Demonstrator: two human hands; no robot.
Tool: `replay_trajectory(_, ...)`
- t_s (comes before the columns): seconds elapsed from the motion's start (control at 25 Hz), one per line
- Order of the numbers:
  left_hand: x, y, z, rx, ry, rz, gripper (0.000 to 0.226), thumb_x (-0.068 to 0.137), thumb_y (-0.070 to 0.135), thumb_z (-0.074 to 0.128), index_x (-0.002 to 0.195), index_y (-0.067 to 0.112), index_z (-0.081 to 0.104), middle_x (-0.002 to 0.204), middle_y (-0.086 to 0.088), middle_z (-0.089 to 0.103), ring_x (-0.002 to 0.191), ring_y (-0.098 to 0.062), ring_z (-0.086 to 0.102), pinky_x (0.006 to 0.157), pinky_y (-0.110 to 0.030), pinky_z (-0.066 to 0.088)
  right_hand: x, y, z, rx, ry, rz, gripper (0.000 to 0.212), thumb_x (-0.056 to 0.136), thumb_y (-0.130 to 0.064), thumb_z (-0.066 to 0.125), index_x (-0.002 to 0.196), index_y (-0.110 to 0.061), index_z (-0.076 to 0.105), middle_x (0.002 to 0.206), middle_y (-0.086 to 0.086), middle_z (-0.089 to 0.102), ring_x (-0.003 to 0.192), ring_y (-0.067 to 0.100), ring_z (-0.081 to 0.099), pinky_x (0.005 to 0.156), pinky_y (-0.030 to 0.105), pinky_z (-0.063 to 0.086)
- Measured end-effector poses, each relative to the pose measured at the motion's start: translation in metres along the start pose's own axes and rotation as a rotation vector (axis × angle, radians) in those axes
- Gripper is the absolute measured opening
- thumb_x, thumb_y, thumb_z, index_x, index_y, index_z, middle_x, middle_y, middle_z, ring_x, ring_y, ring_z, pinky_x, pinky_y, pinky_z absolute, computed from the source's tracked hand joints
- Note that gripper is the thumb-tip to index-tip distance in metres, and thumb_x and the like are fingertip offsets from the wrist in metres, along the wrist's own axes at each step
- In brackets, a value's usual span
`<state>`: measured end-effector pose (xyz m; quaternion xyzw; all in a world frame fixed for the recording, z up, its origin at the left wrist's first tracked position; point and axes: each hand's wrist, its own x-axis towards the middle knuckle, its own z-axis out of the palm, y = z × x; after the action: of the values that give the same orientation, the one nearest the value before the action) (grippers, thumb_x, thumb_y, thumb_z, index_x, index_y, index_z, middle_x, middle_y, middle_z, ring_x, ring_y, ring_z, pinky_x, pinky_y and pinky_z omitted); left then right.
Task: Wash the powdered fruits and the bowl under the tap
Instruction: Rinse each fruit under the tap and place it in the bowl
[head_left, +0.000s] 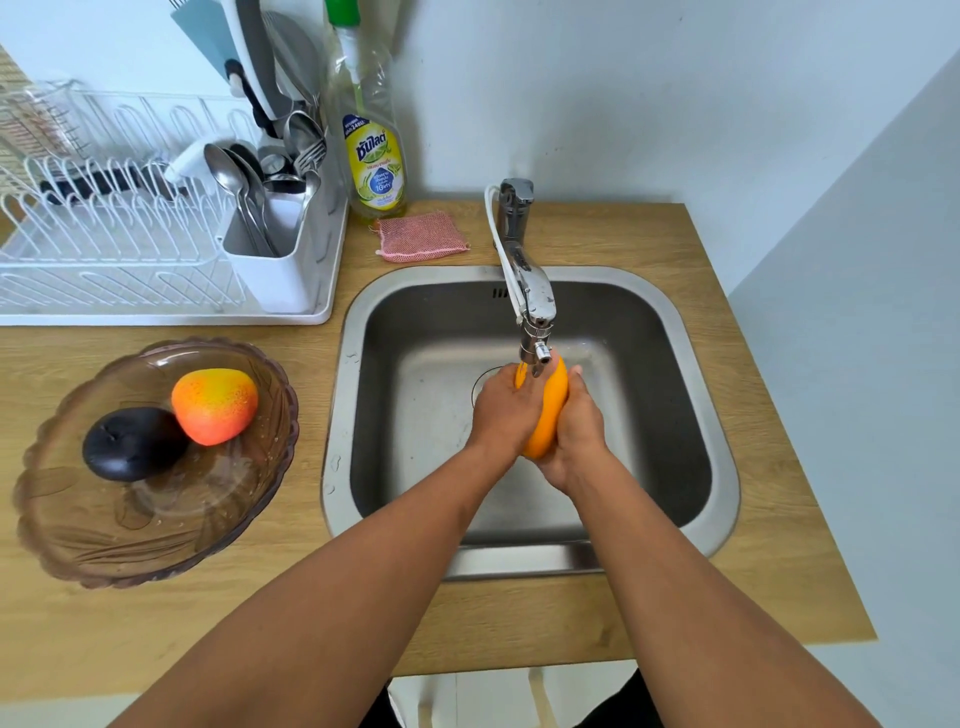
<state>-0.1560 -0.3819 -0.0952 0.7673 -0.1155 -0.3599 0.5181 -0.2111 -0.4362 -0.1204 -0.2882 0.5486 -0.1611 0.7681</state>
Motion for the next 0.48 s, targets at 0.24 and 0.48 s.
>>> replay_trajectory(0.24,0.011,-0.012,-0.008,0.060,0.106,0.104,0.033,0.105,0.026,0.037,0.077,0.028,0.055,0.088,-0.002,0.066,0.098,-0.032,0.063,0.088,-0.042,0.048,-0.022,0.004,0.005,-0.559,0.026,-0.322,0.053,0.098,-0.068,0.041,0.117,-0.023,0.061,0.106,0.008,0.072,0.093,0.028,0.072,0.056,0.036,0.060)
replay_trajectory(0.48,0.011,-0.005,-0.013,-0.253,0.068,-0.033,0.027,0.103,0.044,0.055,0.109,0.019,0.064,0.103,0.000,0.072,0.097,-0.020,0.069,0.086,-0.037,0.057,-0.023,0.000,0.018,-0.555,-0.031,-0.378,0.033,0.100,-0.058,0.045,0.115,-0.034,0.062,0.112,-0.003,0.070,0.106,0.021,0.067,0.098,0.048,0.055)
